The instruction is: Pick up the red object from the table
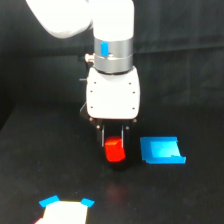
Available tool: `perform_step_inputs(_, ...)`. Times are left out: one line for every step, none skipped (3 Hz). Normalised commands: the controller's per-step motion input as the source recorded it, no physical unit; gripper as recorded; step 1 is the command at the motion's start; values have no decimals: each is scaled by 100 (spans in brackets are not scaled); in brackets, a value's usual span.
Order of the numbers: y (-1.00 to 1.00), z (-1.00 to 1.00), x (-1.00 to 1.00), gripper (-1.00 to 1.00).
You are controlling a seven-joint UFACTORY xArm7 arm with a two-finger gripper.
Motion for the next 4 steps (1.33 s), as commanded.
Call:
perform_step_inputs(-100, 100, -27, -41)
perform_step_inputs(20, 100, 100, -92)
perform_step_inputs(51, 100, -8, -100)
perform_step_inputs(27, 100, 4, -75)
